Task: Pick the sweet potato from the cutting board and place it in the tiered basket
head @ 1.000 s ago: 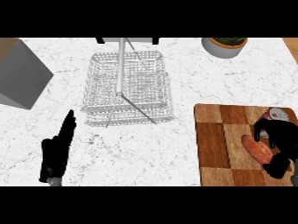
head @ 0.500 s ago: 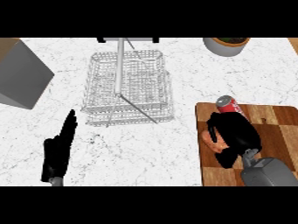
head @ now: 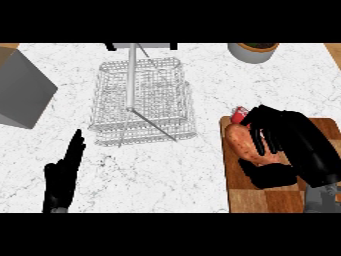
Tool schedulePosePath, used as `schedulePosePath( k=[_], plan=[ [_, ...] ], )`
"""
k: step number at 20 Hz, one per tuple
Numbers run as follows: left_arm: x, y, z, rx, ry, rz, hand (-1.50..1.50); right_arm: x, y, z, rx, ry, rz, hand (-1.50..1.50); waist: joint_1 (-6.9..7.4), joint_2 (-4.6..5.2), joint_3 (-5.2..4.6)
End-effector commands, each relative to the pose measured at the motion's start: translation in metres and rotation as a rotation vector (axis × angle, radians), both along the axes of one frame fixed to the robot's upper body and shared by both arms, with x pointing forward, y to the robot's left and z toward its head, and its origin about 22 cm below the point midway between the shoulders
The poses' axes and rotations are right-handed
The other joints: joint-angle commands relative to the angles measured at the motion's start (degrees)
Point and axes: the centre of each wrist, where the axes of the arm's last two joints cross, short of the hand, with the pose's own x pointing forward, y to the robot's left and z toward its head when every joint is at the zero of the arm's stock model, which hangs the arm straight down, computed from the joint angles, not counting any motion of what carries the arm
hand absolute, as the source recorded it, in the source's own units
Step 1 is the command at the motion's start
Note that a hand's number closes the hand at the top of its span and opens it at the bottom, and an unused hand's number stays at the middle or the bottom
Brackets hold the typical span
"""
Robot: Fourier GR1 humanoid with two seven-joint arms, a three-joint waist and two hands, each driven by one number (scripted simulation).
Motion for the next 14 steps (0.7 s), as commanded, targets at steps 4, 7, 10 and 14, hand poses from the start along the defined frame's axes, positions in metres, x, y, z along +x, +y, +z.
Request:
schedulePosePath(
  k=[4, 7, 10, 14],
  plan=[
    [0.004, 0.005, 0.001, -0.007, 0.035, 0.003, 0.0, -0.039, -0.018, 0.099, 0.036, -0.274, 0.007, 1.5, 0.29, 0.2, -0.16],
    [0.004, -0.006, -0.005, -0.004, 0.03, -0.014, 0.0, -0.039, -0.004, 0.123, 0.054, -0.28, 0.001, 1.5, 0.9, 0.36, -0.17],
    [-0.012, -0.002, -0.015, 0.006, 0.03, 0.011, 0.0, -0.032, -0.001, 0.142, 0.059, -0.291, -0.024, 1.5, 1.18, 0.4, -0.15],
    [0.004, -0.012, -0.002, -0.009, 0.023, -0.014, 0.0, -0.009, 0.029, 0.179, 0.077, -0.286, -0.037, 1.5, 1.41, 0.39, -0.18]
  ],
)
